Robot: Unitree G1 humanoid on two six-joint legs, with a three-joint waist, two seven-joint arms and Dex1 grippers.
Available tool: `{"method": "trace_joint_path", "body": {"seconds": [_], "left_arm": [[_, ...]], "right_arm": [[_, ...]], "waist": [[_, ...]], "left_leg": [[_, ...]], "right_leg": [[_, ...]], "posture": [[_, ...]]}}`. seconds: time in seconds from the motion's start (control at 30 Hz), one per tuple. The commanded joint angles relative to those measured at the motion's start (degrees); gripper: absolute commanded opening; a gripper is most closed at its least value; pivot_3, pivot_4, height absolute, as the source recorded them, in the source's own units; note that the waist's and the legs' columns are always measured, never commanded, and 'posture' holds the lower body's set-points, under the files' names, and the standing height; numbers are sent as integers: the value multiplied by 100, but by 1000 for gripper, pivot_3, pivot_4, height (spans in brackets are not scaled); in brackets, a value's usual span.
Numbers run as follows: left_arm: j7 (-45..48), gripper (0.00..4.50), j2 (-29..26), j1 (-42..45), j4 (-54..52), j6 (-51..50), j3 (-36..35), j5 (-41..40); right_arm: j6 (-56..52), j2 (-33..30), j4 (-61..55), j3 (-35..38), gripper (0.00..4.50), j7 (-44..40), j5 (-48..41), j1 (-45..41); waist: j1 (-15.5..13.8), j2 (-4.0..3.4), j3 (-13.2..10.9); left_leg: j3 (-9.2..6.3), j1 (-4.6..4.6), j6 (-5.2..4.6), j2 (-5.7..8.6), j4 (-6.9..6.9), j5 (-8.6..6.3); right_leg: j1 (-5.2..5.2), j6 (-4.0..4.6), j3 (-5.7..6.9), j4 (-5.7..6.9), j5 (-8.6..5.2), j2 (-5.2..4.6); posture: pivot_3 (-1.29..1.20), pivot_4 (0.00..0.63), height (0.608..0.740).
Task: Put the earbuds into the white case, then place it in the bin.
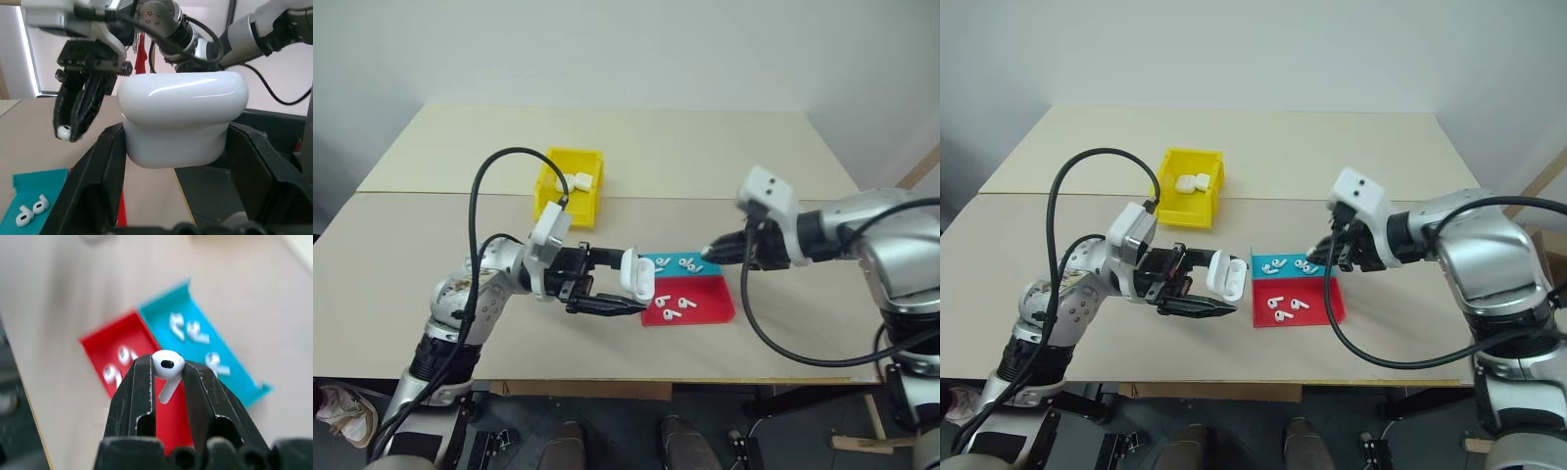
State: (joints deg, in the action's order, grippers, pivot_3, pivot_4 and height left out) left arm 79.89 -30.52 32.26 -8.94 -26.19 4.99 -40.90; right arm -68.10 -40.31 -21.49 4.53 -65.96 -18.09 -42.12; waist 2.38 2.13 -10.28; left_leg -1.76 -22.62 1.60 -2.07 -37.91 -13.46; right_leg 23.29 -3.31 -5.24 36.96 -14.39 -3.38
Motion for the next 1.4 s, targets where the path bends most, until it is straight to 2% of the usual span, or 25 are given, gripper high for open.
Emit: {"method": "trace_joint_path", "body": {"seconds": [0.03,0.13,0.23,0.4,0.57,1.0,1.4], "left_arm": [[181,2767,-19,176,-8,67,-144,-149],[287,2767,-71,231,53,80,-144,-88],[336,2767,-52,251,25,167,-168,-72],[205,2767,-53,282,-161,213,-201,-55],[-43,2767,-138,308,-220,33,-217,-50],[-114,2767,-93,421,-253,-225,-219,-250],[2,2767,-85,483,-161,-152,-234,-209]], "right_arm": [[237,473,-468,1053,660,384,-750,130],[125,1139,-912,1580,660,661,-1628,271],[125,1526,-1194,1654,660,963,-2256,368],[237,1736,-1474,1517,660,1444,-3035,519],[511,1643,-1599,1398,660,1708,-3580,700],[1618,1362,-1388,570,660,2095,-3305,1007],[2325,965,-1310,22,660,1919,-2911,1305]], "waist": [[-2,-3,-1],[2,-3,-1],[11,-5,-2],[8,-6,-2],[8,-6,-2],[12,-6,-2],[10,-6,-2]], "left_leg": [[2,-1,0,2,0,0],[-1,-1,0,1,0,0],[-3,-1,0,0,0,0],[-2,-1,0,0,0,0],[-3,-2,0,0,0,0],[-2,-1,0,0,1,0],[-2,-1,0,0,1,0]], "right_leg": [[1,0,-2,1,0,-2],[0,0,2,0,0,-2],[1,0,2,2,0,-1],[0,0,2,2,0,-2],[0,-1,2,-1,0,-2],[0,-1,2,-1,-1,-1],[0,-1,2,-3,-1,0]], "posture": [[0,150,740],[0,150,740],[0,150,740],[0,150,740],[0,150,740],[0,150,740],[0,150,740]]}}
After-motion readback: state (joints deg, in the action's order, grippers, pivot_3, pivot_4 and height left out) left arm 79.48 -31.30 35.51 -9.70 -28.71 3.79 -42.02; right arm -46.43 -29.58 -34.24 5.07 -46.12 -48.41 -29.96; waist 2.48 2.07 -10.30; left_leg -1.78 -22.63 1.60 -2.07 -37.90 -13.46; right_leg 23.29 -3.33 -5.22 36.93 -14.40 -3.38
